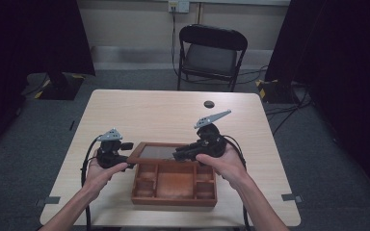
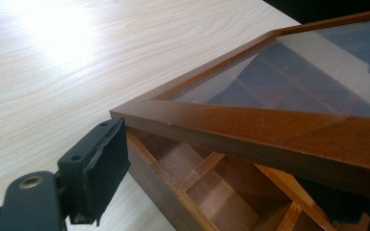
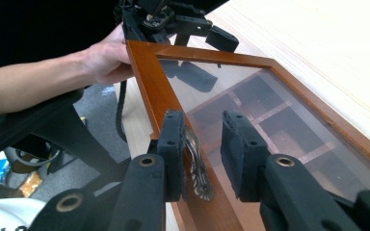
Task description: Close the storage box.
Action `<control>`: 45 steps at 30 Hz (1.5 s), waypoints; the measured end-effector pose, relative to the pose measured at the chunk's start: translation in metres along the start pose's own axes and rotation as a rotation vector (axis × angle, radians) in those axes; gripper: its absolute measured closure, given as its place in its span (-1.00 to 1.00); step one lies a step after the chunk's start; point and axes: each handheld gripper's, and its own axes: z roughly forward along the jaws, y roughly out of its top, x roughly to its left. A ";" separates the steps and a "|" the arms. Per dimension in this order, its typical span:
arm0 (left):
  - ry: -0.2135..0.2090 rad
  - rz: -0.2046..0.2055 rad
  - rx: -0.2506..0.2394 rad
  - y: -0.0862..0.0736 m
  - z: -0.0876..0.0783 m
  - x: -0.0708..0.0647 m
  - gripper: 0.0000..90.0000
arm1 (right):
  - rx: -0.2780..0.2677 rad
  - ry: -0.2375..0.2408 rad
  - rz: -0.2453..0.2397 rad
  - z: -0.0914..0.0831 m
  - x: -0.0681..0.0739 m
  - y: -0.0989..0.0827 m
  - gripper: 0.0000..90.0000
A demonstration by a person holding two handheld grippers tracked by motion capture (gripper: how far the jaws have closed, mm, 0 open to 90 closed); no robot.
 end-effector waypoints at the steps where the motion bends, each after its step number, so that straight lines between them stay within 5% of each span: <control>1: 0.000 -0.001 0.000 0.000 0.000 0.000 -0.64 | 0.002 -0.004 -0.002 0.001 0.001 0.000 0.57; 10: 0.002 0.001 0.015 -0.001 0.000 0.000 -0.64 | 0.036 0.027 0.014 0.008 0.002 0.002 0.79; 22: 0.011 0.005 0.038 -0.003 0.001 0.003 -0.64 | 0.064 0.024 -0.011 0.010 0.005 0.000 0.82; 37: 0.061 -0.040 0.061 -0.013 -0.006 0.030 -0.60 | 0.071 0.019 -0.027 0.012 0.008 -0.005 0.82; 40: 0.096 -0.021 0.104 -0.020 -0.009 0.036 -0.60 | 0.088 0.017 -0.033 0.013 0.009 -0.007 0.82; 45: 0.094 -0.046 0.087 -0.023 -0.013 0.040 -0.59 | 0.097 0.016 -0.034 0.015 0.009 -0.012 0.82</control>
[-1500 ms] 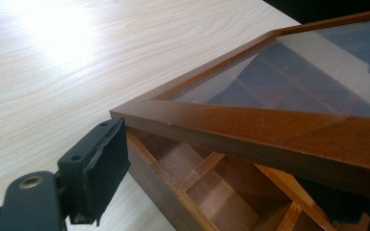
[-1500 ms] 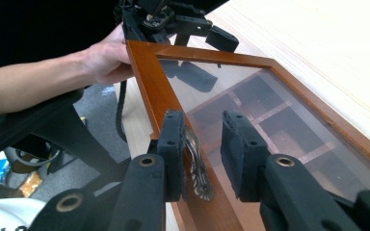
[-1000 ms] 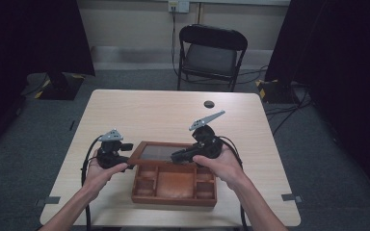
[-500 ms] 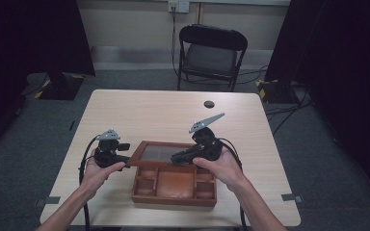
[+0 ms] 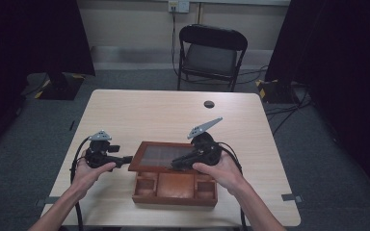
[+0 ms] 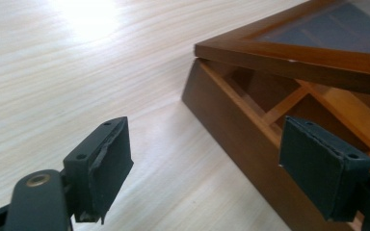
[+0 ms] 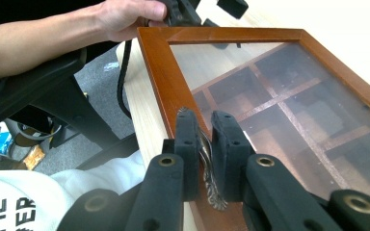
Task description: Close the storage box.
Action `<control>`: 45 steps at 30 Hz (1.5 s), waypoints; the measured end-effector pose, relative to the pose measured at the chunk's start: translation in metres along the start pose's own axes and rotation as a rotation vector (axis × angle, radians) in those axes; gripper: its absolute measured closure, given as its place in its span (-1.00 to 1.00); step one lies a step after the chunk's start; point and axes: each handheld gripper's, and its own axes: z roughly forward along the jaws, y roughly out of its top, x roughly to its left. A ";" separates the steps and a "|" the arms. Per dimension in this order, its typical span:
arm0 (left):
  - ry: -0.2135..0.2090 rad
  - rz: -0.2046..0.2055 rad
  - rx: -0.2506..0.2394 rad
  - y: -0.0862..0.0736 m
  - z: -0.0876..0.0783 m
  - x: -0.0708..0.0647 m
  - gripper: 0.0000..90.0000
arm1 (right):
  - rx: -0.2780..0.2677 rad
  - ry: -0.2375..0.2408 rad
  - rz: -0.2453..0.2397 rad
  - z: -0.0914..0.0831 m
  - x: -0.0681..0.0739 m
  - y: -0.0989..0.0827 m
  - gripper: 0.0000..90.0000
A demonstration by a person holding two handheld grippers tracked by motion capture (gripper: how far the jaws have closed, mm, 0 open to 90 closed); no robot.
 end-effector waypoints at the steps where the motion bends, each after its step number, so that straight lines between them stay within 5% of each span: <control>1: 0.003 -0.006 -0.005 0.000 -0.001 0.002 -0.59 | 0.004 0.003 -0.004 0.001 0.000 -0.001 0.82; 20: 0.009 -0.039 0.004 -0.001 0.002 0.009 -0.59 | 0.049 -0.006 -0.020 0.018 0.003 -0.025 0.82; 45: 0.010 -0.031 0.018 -0.001 0.003 0.008 -0.59 | 0.146 -0.004 -0.027 0.052 -0.002 -0.055 0.83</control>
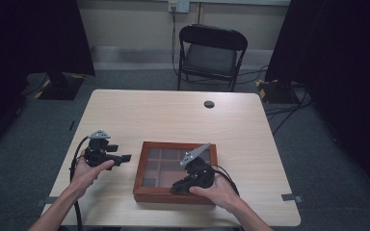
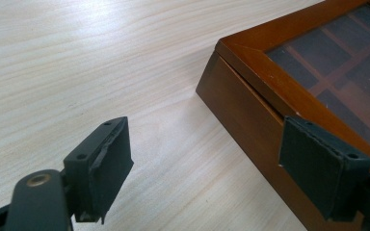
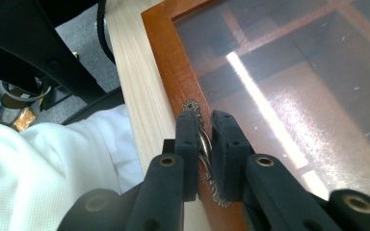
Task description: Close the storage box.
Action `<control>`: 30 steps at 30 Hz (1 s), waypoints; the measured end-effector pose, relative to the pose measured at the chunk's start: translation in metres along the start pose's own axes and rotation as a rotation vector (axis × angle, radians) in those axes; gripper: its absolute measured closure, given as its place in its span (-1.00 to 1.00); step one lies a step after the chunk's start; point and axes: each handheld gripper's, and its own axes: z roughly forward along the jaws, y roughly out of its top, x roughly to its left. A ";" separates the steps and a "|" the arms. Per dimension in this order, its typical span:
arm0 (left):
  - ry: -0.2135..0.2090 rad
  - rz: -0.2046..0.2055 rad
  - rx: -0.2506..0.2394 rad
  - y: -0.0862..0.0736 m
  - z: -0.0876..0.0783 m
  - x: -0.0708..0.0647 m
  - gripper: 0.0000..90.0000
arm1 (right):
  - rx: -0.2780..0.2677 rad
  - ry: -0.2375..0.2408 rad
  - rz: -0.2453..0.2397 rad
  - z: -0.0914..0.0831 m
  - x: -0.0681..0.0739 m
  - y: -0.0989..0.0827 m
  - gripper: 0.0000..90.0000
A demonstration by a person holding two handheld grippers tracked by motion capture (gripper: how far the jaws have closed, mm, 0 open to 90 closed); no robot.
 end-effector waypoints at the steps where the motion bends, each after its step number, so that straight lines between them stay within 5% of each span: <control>1: 0.000 0.000 0.000 0.000 0.000 0.000 -0.59 | 0.009 -0.001 0.003 0.002 0.000 -0.001 0.83; 11: -0.005 -0.002 0.006 0.000 0.001 0.000 -0.59 | -0.001 0.007 -0.002 0.009 -0.003 -0.007 0.82; 12: -0.008 -0.003 0.003 0.000 0.001 0.000 -0.59 | -0.030 0.000 0.013 0.007 -0.004 -0.009 0.63; 18: 0.001 -0.009 0.011 0.000 0.001 0.001 -0.57 | -0.165 -0.113 0.078 -0.019 -0.014 -0.015 0.34; 22: 0.031 -0.033 0.011 -0.002 0.000 0.005 -0.57 | -0.239 -0.213 0.166 -0.044 -0.026 -0.030 0.06; 30: 0.082 -0.047 0.020 -0.009 -0.010 0.014 -0.57 | -0.297 -0.347 0.313 -0.085 -0.053 -0.069 -0.27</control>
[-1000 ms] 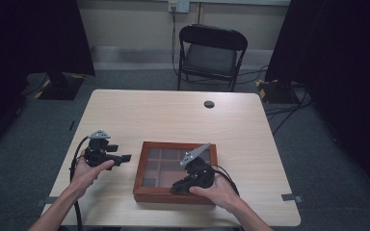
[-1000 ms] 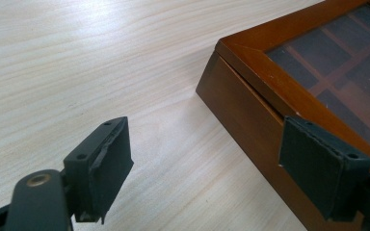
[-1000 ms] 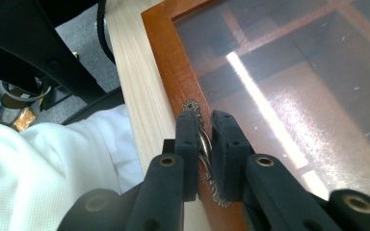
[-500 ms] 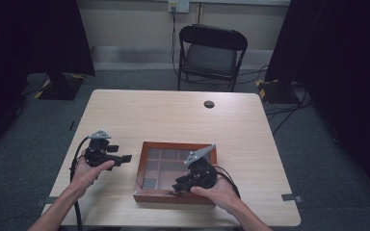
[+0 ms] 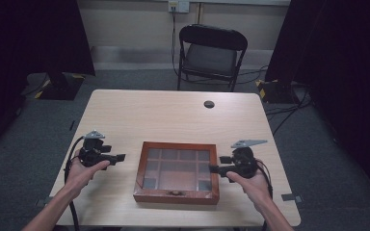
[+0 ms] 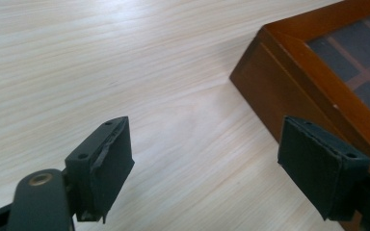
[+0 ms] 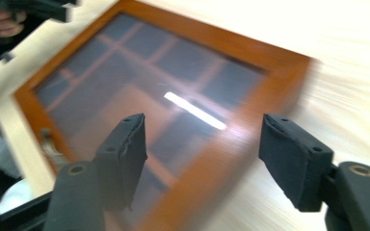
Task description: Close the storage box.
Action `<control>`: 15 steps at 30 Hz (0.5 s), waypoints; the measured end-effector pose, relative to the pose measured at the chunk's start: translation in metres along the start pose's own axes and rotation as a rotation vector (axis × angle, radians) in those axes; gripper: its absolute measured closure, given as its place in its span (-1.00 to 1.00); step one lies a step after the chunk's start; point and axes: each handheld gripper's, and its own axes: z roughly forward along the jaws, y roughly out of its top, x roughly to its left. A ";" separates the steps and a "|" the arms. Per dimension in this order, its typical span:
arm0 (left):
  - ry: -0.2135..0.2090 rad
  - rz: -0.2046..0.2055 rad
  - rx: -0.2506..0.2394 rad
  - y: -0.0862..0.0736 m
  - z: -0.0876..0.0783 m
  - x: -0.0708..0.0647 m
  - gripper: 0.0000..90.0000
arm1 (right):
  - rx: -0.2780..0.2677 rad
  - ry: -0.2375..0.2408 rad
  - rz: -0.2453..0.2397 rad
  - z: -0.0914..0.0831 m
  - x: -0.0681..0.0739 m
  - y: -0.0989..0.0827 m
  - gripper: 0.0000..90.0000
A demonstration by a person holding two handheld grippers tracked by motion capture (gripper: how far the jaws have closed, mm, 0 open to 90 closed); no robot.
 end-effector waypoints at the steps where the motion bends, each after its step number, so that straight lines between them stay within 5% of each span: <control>1: 0.005 -0.005 0.001 -0.001 -0.001 0.002 -0.57 | -0.003 -0.016 0.015 -0.003 -0.006 -0.002 -0.30; 6: 0.016 -0.020 0.015 -0.009 -0.004 0.009 -0.57 | -0.015 -0.132 0.090 -0.013 -0.034 -0.016 -0.57; 11: 0.026 -0.031 0.045 -0.017 0.000 0.013 -0.57 | -0.005 -0.194 0.143 -0.013 -0.055 -0.028 -0.67; 15: 0.046 -0.045 0.069 -0.020 0.006 0.015 -0.57 | 0.032 -0.322 0.173 -0.008 -0.069 -0.034 -0.67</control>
